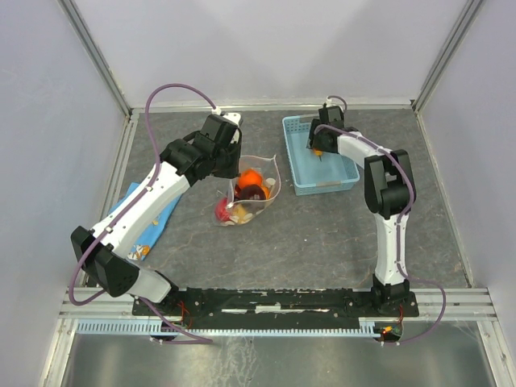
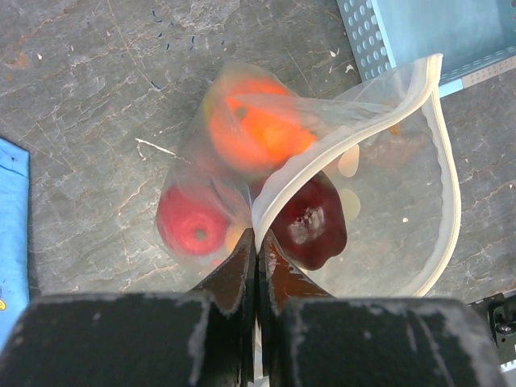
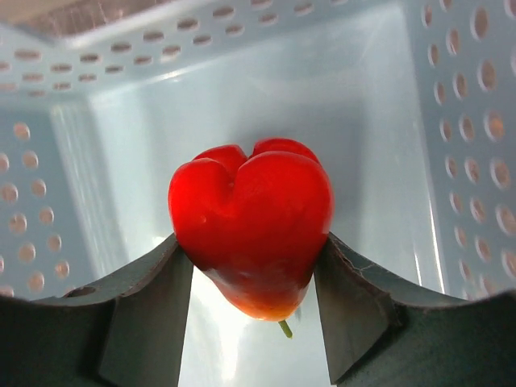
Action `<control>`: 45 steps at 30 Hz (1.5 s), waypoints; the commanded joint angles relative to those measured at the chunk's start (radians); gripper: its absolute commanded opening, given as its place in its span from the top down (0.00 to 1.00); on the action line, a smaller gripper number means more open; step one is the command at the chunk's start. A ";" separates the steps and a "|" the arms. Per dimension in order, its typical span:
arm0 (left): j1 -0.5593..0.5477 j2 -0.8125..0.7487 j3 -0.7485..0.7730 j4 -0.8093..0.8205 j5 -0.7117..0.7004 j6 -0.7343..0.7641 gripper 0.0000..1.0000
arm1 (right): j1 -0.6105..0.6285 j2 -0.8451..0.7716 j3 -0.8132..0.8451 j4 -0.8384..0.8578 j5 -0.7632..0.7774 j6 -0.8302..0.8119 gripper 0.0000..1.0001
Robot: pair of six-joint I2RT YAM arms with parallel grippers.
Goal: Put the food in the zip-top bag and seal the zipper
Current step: Pick up the fake fruit from the bin.
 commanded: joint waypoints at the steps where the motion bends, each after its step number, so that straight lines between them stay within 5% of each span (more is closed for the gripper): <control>1: 0.002 -0.015 0.031 0.048 0.017 0.013 0.97 | -0.001 -0.162 -0.078 0.013 -0.048 -0.032 0.61; 26: -0.002 -0.070 -0.069 0.142 0.091 0.023 0.97 | 0.090 -0.784 -0.221 -0.448 -0.438 -0.006 0.61; 45: -0.009 -0.104 -0.107 0.176 0.108 0.021 0.97 | 0.364 -0.684 -0.028 -0.610 -0.700 0.105 0.58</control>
